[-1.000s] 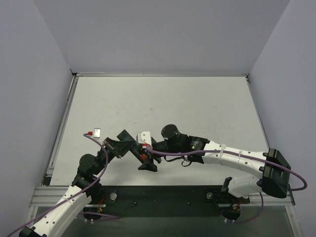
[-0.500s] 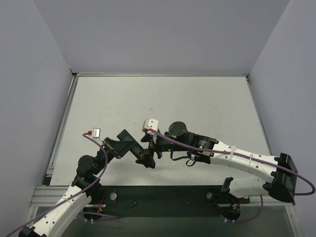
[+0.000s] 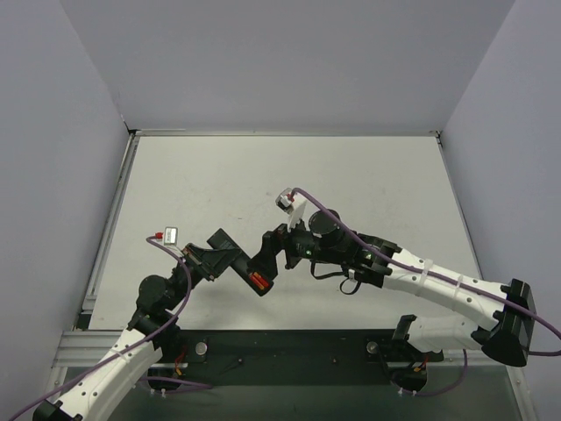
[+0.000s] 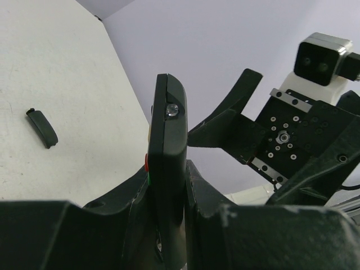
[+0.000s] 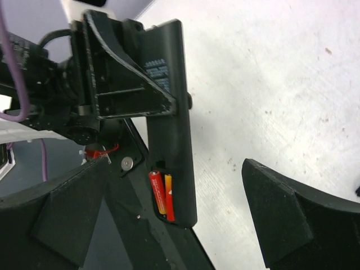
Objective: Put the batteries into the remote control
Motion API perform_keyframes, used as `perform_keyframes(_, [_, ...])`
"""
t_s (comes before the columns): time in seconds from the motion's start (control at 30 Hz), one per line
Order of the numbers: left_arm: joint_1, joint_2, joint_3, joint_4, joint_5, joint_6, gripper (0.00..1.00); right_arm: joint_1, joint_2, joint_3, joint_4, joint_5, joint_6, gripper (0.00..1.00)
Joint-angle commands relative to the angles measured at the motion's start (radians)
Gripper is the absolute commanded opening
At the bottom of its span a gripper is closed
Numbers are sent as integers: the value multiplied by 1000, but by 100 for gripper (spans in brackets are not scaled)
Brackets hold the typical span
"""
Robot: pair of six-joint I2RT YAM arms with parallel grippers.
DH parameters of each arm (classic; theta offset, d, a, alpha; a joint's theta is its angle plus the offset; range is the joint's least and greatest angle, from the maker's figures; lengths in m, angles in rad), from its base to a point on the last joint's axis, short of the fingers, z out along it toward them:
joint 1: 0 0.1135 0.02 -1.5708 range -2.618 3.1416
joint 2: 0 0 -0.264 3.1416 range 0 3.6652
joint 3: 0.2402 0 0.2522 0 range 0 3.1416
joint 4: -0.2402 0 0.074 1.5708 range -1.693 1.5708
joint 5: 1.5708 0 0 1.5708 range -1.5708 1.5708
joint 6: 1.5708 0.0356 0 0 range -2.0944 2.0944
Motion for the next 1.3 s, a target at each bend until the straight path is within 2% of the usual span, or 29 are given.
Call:
perform_keyframes(0.0, [-3,2,44,95,-5,16,0,-16,27,28,-53,15,125,100])
perform_keyframes(0.2, [-3,9,43,99,-7,15,0,-32,63,-8,26,-88,195,100])
perform_keyframes(0.33, [-3,12,44,105,-4,15,0,-46,76,-48,90,-148,244,94])
perform_keyframes(1.27, [-3,14,58,135,-10,6,0,-92,128,-147,211,-291,333,75])
